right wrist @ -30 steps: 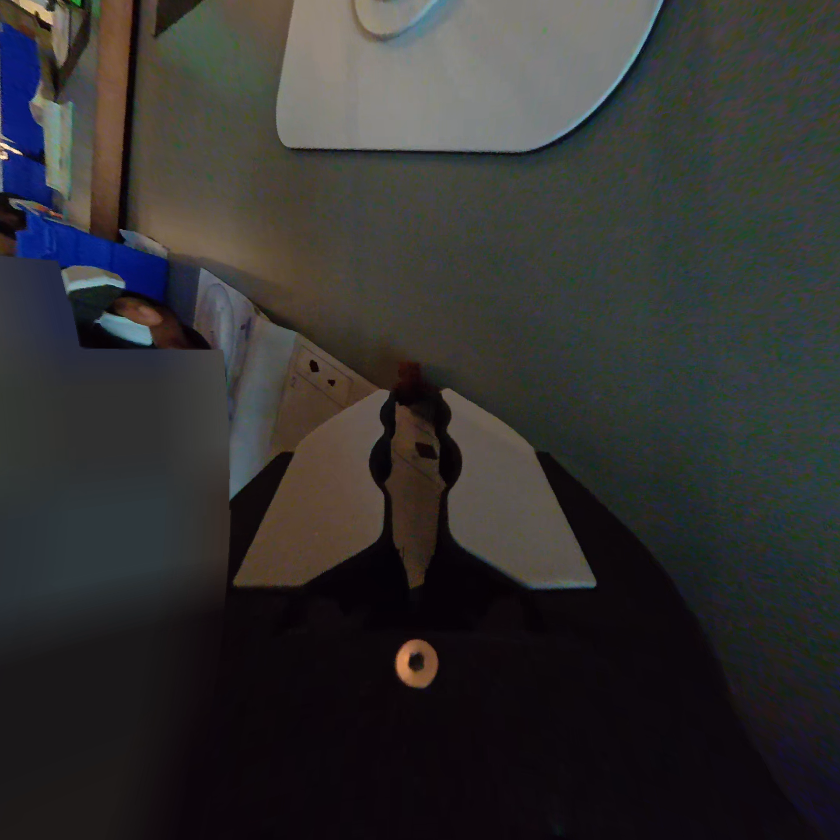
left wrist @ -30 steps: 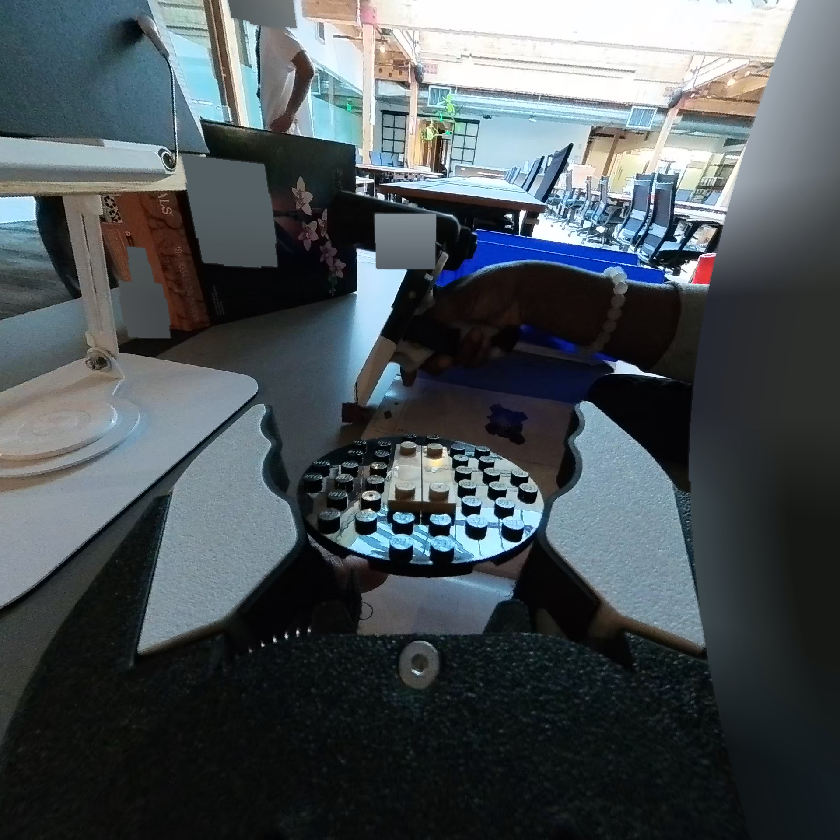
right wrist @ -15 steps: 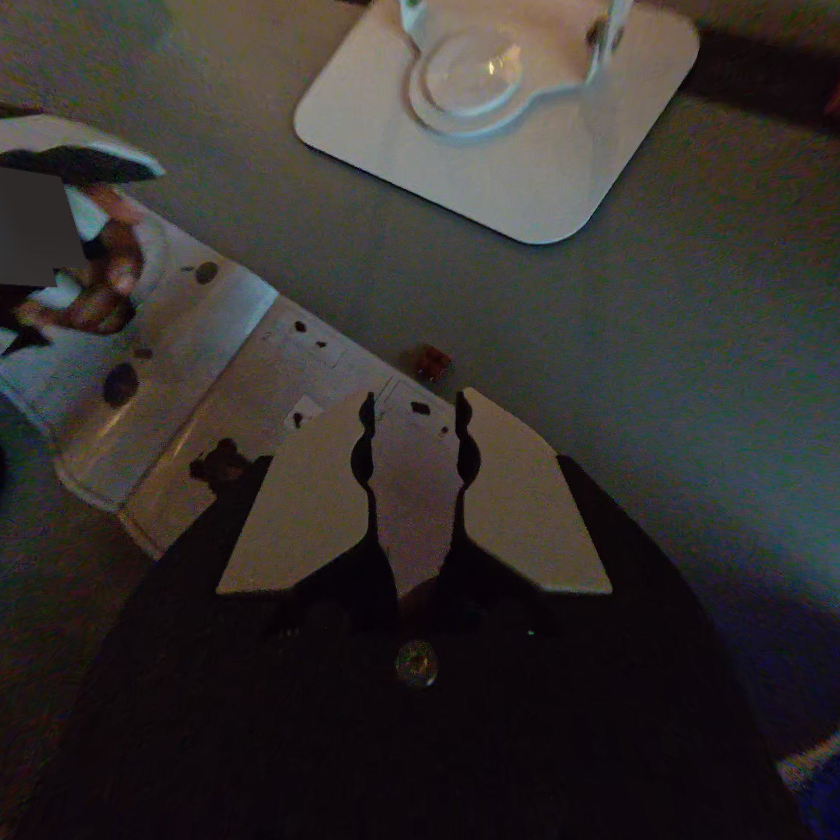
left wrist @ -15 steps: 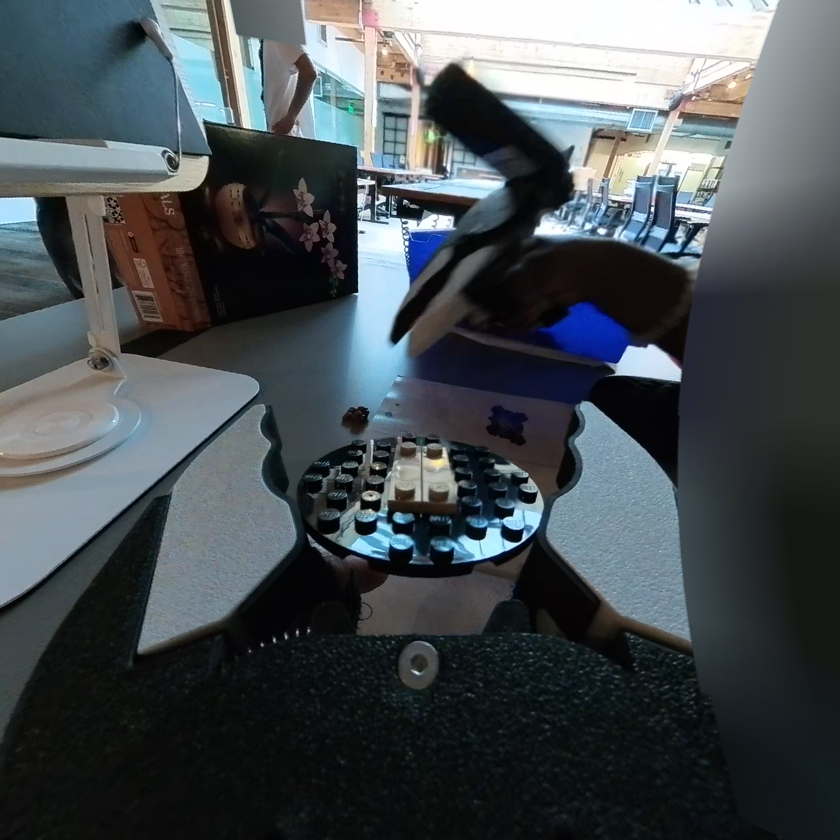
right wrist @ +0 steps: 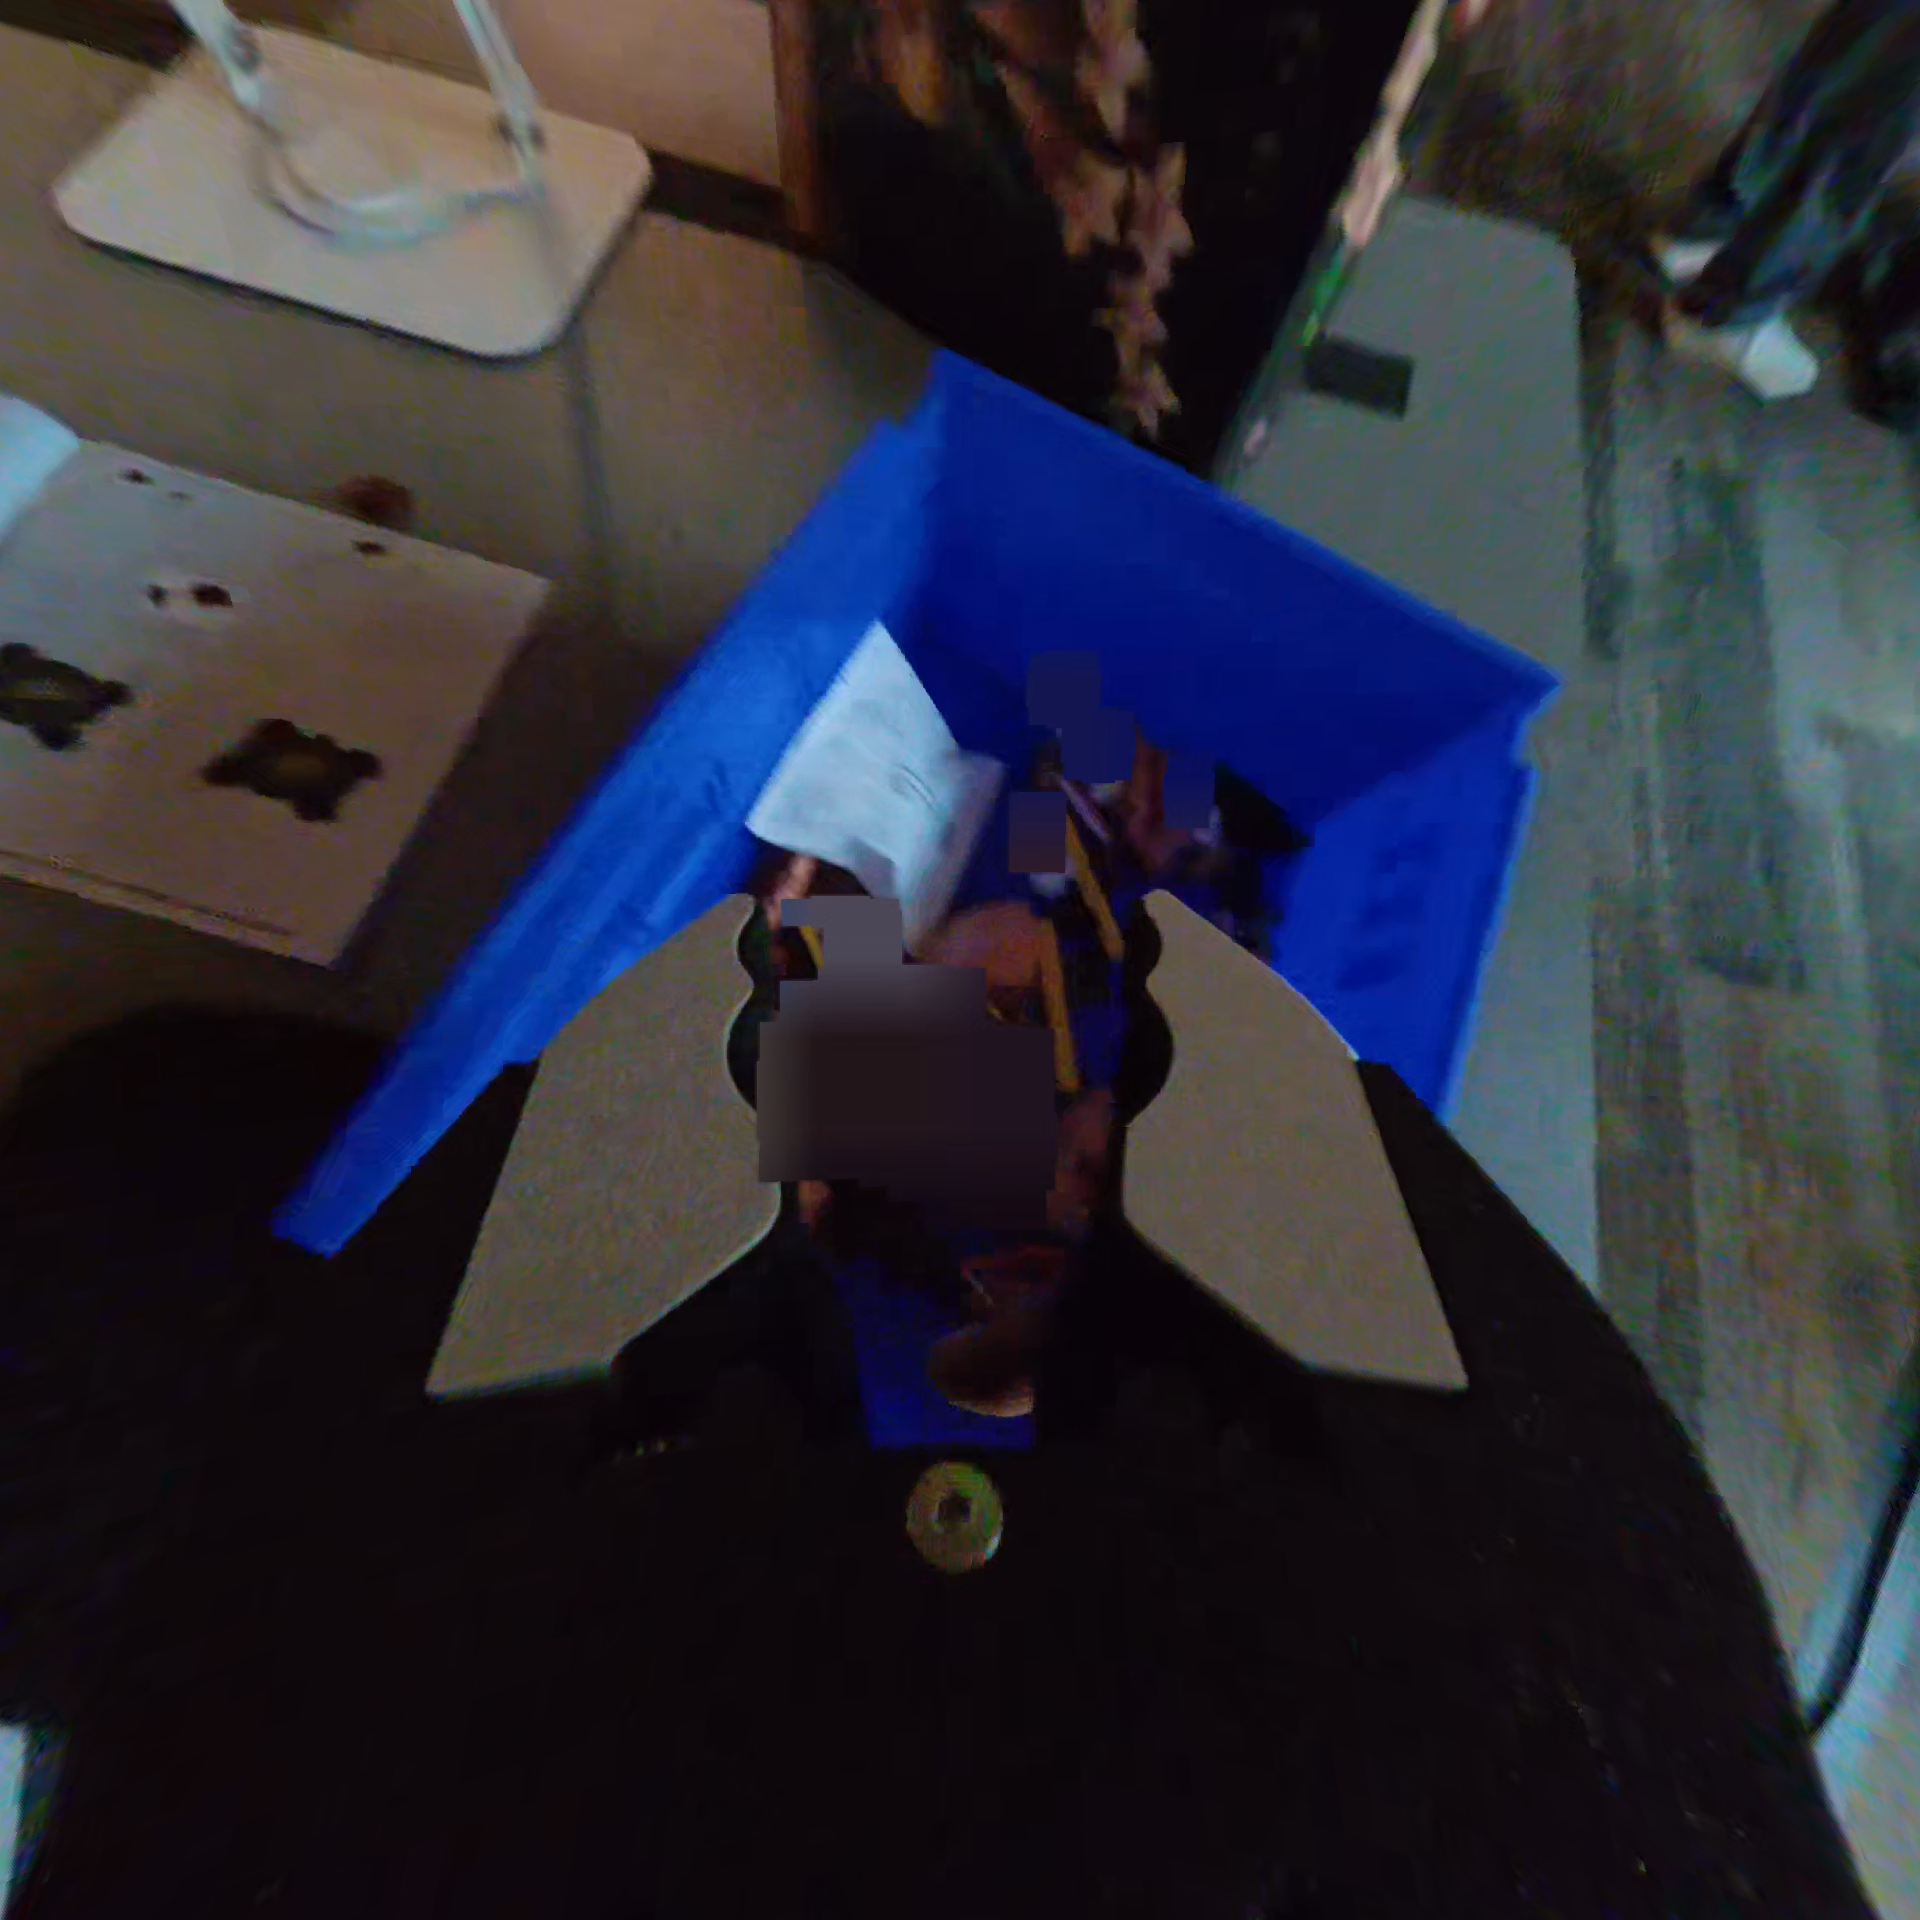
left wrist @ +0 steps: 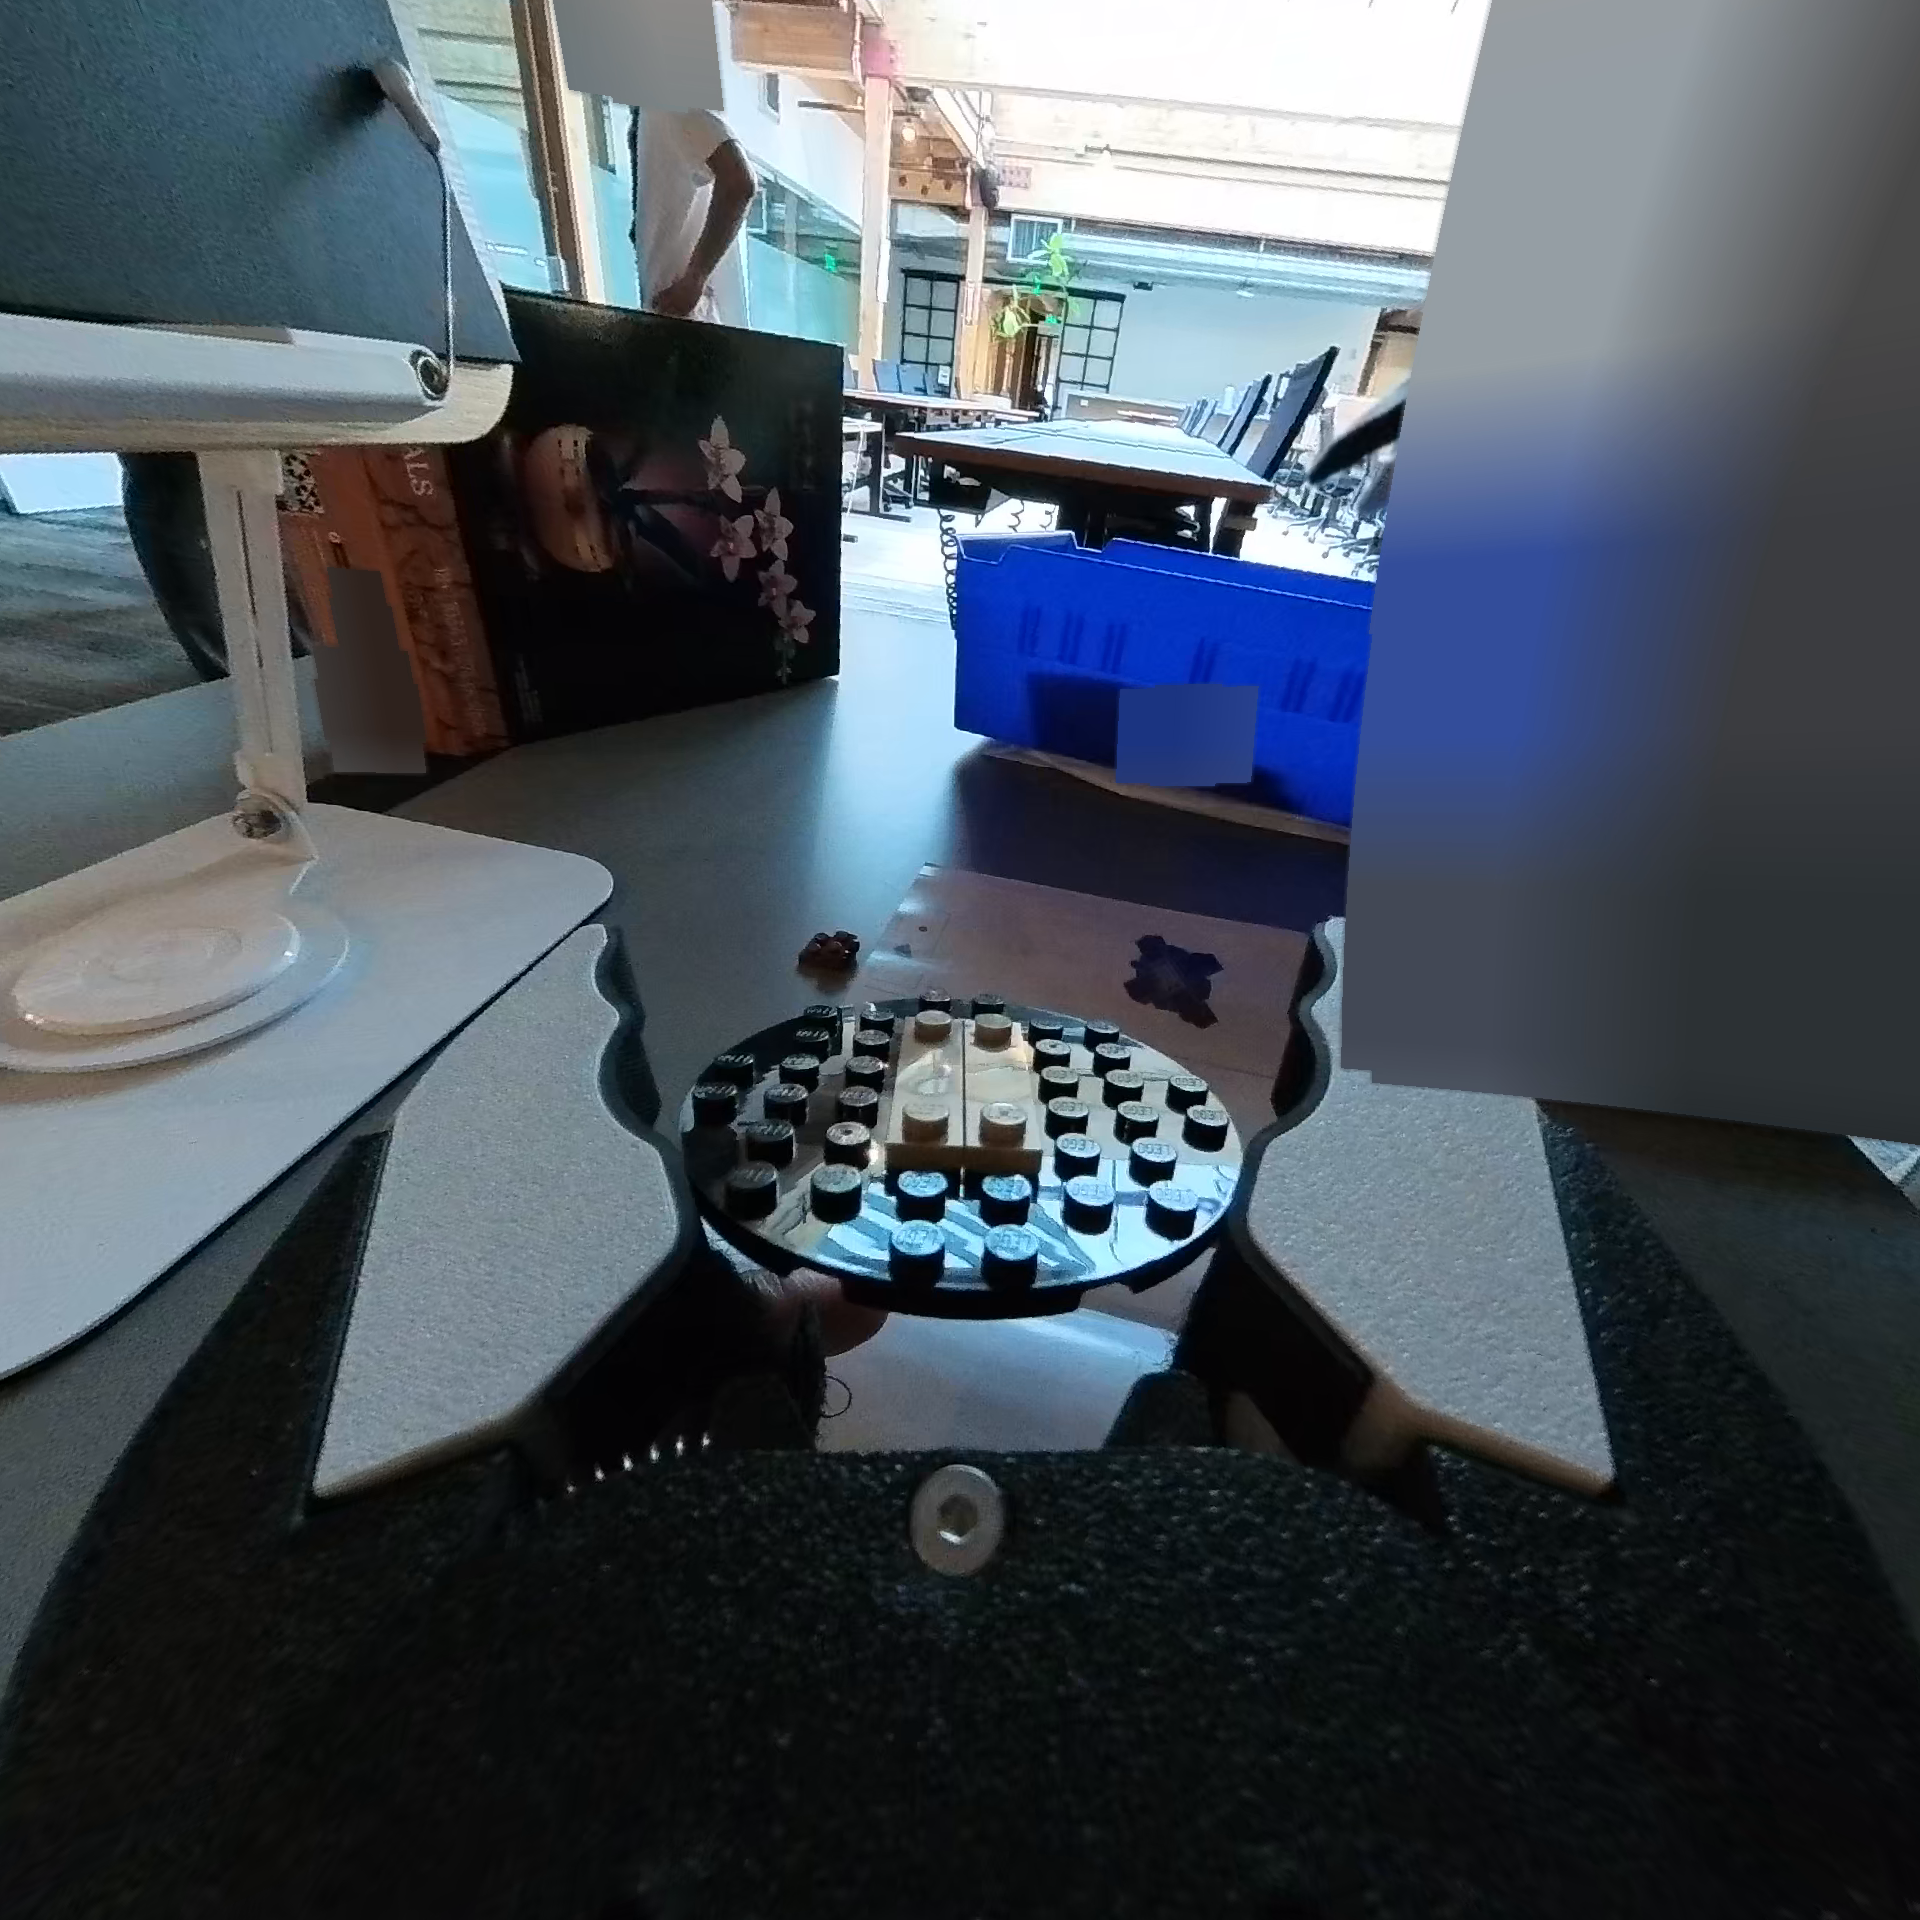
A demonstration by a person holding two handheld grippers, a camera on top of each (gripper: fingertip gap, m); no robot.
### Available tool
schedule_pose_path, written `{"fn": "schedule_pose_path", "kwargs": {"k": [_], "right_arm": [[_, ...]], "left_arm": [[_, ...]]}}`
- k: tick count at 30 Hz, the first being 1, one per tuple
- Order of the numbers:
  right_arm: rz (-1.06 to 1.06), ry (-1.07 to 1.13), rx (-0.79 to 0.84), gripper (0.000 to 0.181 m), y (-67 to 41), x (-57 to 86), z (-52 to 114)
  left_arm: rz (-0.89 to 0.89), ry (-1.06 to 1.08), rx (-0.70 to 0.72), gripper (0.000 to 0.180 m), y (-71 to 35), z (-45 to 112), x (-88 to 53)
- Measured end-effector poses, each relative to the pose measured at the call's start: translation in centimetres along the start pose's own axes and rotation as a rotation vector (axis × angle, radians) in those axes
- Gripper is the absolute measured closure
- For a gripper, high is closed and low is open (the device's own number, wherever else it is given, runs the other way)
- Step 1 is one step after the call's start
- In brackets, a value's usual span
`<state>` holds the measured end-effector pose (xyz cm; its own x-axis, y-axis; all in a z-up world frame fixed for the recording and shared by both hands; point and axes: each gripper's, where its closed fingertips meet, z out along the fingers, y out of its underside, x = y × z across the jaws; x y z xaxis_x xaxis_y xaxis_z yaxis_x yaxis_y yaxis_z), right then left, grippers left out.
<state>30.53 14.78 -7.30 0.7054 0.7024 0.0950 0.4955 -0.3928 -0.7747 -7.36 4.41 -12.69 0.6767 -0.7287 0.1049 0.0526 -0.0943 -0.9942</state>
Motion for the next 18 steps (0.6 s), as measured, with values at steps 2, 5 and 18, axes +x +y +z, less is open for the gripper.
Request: {"fn": "schedule_pose_path", "kwargs": {"k": [2,5,18], "right_arm": [[0.024,-0.028,-0.073,0.108,1.9,1.9,0.6],[-0.026,-0.062,-0.203,0.100,3.7,2.5,2.6],[-0.108,-0.031,-0.566,0.133,4.7,7.0,15.0]], "left_arm": [[0.008,0.003,-0.010,0.064,0.2,0.1,0.0],[0.020,0.001,-0.032,0.063,0.4,0.2,0.2],[0.005,0.004,-0.024,0.063,0.3,0.1,0.1]]}}
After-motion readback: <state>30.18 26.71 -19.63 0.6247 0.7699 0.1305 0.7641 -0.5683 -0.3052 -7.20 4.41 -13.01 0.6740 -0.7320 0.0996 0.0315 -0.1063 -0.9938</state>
